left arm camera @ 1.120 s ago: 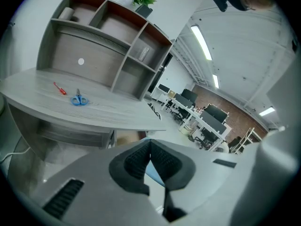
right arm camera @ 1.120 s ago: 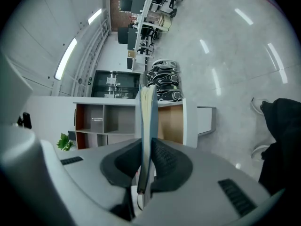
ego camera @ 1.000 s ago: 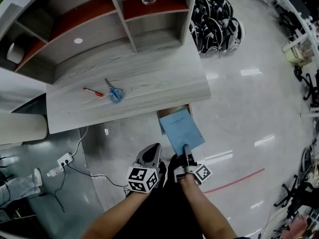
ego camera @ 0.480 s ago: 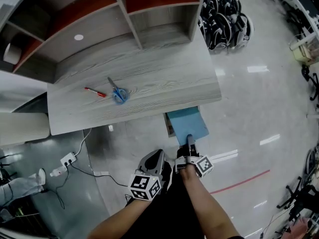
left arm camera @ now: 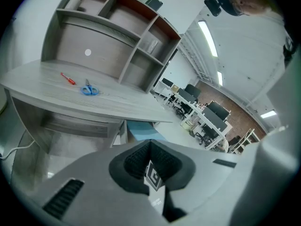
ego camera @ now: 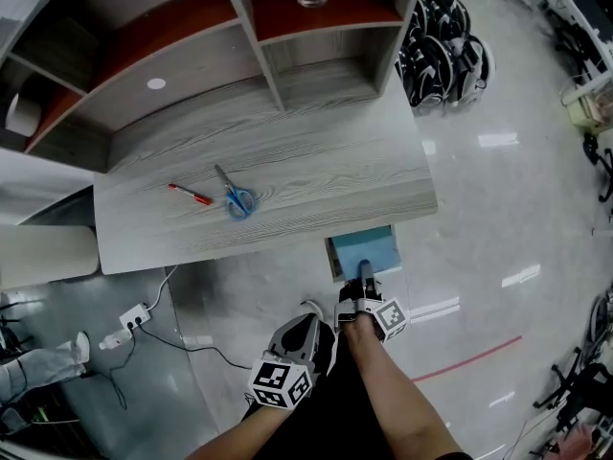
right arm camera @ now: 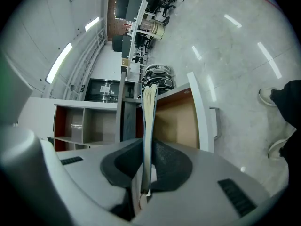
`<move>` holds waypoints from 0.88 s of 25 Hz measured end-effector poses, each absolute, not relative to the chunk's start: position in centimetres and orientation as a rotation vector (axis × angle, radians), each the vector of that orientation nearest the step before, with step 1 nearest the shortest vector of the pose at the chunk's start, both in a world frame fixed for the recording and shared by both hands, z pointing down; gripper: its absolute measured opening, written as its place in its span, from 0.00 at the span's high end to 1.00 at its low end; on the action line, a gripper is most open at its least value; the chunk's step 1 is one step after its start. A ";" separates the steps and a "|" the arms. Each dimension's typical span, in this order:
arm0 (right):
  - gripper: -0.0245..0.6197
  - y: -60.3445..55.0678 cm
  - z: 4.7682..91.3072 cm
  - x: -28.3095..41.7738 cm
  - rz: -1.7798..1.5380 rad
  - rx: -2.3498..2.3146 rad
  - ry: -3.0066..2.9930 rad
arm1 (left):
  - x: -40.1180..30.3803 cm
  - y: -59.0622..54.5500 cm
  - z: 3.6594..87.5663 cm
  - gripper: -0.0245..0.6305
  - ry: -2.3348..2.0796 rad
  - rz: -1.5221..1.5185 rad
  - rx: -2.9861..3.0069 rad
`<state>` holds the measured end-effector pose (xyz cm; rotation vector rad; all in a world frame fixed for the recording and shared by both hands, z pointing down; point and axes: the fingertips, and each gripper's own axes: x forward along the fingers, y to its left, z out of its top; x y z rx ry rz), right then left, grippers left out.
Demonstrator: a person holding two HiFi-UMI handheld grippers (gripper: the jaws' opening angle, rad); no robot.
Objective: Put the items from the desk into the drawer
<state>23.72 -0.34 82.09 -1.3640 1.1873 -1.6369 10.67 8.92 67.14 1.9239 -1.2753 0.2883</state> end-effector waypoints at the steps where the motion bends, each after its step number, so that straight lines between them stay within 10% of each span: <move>1: 0.88 -0.6 82.4 23.7 -1.640 -1.376 1.190 | 10.8 8.8 67.1 0.94 -1.269 0.288 1.928; 13: 0.81 -1.5 85.6 22.2 -1.876 -1.443 1.182 | 10.2 7.2 66.8 0.94 -1.266 0.262 1.924; 22: 0.58 -0.6 85.9 22.5 -1.976 -1.483 1.055 | 8.6 7.0 66.0 0.94 -1.355 0.234 1.872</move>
